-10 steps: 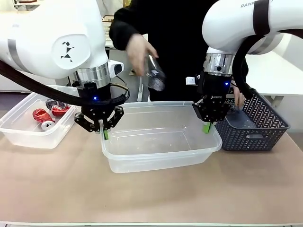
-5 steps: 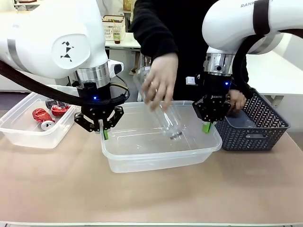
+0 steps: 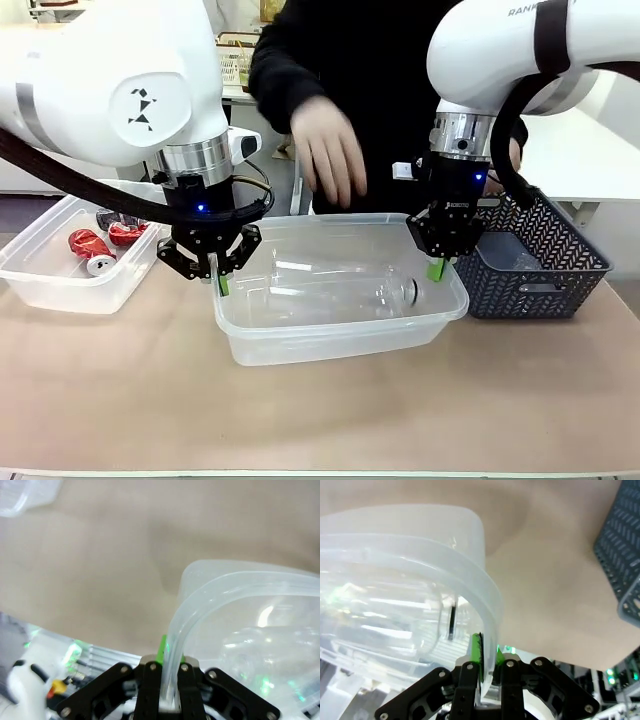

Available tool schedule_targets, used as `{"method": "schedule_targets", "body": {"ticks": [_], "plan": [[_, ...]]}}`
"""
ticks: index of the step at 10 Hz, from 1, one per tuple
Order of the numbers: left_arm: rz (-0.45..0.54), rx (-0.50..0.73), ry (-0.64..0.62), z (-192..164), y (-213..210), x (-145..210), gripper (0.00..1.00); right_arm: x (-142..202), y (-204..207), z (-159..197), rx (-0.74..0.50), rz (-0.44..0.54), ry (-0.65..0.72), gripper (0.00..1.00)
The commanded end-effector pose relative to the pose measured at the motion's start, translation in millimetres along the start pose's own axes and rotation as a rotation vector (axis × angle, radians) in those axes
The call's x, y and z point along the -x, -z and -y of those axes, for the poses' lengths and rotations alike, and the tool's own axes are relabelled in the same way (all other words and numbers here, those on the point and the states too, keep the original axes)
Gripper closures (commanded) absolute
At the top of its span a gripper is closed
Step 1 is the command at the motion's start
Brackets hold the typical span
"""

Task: Sort the waste into each basket.
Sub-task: Offer the picked Organizing box to the human.

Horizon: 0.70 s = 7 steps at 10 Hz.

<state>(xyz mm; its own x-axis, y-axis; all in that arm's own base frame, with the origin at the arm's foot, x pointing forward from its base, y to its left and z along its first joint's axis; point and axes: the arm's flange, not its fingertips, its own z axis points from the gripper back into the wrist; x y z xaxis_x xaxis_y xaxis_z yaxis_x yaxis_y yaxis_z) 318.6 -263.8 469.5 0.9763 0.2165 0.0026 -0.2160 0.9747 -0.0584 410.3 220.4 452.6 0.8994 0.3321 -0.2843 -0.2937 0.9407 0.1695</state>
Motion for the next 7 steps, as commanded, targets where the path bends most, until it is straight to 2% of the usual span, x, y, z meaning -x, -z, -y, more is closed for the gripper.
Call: {"method": "schedule_targets", "body": {"ticks": [1, 7], "plan": [[0.001, 0.005, -0.020, -0.9, -0.2, 1.5, 0.96, -0.2, -4.4, -3.7, 0.004, 0.005, -0.001, 0.95], [0.001, 0.005, -0.020, -0.9, -0.2, 1.5, 0.96, -0.2, -4.4, -3.7, 0.004, 0.005, -0.001, 0.95]]}}
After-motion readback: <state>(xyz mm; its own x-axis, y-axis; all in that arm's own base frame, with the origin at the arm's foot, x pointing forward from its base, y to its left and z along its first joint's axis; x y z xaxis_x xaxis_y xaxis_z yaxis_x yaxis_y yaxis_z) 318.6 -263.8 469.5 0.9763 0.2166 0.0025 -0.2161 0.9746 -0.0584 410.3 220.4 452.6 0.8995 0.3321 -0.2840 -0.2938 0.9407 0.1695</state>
